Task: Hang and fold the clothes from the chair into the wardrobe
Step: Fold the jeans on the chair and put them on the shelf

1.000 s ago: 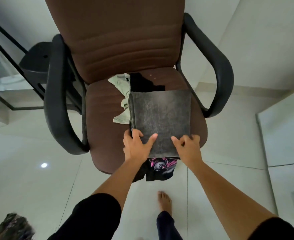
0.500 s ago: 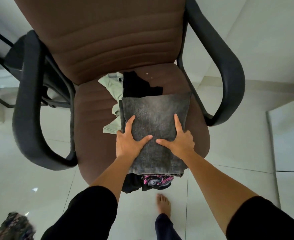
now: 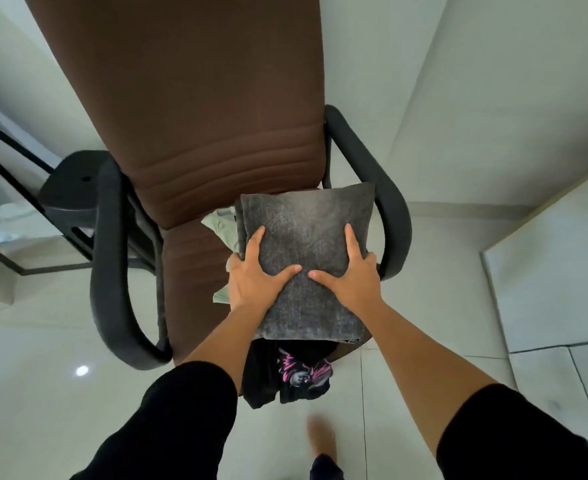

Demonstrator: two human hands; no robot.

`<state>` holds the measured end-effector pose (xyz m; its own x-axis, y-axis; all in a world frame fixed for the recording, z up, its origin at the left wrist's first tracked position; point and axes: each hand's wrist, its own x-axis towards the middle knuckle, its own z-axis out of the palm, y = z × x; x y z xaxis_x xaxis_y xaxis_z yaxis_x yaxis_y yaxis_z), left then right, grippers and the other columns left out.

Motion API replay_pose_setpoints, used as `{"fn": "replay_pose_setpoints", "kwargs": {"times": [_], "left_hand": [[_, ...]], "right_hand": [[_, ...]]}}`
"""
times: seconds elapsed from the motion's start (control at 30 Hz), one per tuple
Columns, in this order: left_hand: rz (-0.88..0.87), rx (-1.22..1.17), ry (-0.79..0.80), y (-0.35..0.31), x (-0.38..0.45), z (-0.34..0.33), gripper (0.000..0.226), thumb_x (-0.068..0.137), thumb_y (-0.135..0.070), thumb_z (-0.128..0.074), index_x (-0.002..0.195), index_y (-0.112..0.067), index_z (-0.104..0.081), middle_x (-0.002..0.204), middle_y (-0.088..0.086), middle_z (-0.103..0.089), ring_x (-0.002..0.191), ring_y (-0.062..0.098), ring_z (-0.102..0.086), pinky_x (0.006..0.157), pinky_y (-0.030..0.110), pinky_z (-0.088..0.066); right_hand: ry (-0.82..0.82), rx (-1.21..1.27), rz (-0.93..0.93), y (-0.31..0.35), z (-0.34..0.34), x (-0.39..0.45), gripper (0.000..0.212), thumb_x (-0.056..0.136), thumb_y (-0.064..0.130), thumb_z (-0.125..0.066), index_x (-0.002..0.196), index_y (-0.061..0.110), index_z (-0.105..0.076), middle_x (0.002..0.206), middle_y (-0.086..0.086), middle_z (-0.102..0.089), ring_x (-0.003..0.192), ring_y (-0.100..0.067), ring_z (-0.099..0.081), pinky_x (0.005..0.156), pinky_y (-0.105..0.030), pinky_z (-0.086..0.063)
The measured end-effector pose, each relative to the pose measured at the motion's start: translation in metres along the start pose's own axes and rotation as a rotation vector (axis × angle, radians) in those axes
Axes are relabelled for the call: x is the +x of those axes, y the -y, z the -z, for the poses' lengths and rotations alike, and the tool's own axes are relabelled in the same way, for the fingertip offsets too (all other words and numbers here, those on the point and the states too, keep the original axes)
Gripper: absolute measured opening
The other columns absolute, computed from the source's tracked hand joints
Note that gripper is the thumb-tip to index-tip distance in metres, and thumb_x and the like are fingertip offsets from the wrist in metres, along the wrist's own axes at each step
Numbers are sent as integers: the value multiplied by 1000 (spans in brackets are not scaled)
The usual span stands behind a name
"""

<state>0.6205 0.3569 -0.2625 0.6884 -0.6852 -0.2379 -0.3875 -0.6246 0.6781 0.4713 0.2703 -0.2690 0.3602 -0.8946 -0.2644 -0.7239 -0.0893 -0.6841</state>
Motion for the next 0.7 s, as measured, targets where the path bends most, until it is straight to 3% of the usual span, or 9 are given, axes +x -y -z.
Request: {"fn": "replay_pose_setpoints", "kwargs": {"times": [0.13, 0.37, 0.6, 0.7], "left_hand": [[-147, -4, 38, -36, -25, 24, 96, 63, -68, -70, 139, -57, -12, 135, 17, -36, 121, 36, -45, 98, 46, -42], [-426, -39, 145, -92, -102, 43, 95, 66, -65, -70, 142, -53, -15, 132, 15, -37, 116, 33, -48, 95, 40, -42], [-729, -65, 355, -152, -207, 6, 95, 64, -65, -71, 141, -52, -17, 127, 12, -39, 117, 31, -47, 97, 40, -42], [-845, -103, 463, -180, -262, -26, 96, 64, -64, -72, 142, -51, -18, 116, 6, -39, 113, 26, -48, 96, 34, -39]], "right_hand": [[-154, 30, -14, 16, 37, -41, 107, 70, 59, -69, 147, 42, 3, 136, -21, -30, 121, -38, -43, 101, -41, -38], [-426, 83, -104, 17, 100, -147, 107, 71, 59, -70, 148, 42, 2, 122, -14, -36, 107, -32, -49, 92, -35, -41], [-712, 164, -302, -29, 164, -275, 107, 71, 59, -70, 147, 44, 4, 124, -13, -34, 113, -31, -47, 98, -38, -40], [-827, 195, -394, -59, 195, -332, 106, 71, 57, -71, 147, 46, 4, 127, -12, -32, 116, -30, -46, 99, -37, -39]]}}
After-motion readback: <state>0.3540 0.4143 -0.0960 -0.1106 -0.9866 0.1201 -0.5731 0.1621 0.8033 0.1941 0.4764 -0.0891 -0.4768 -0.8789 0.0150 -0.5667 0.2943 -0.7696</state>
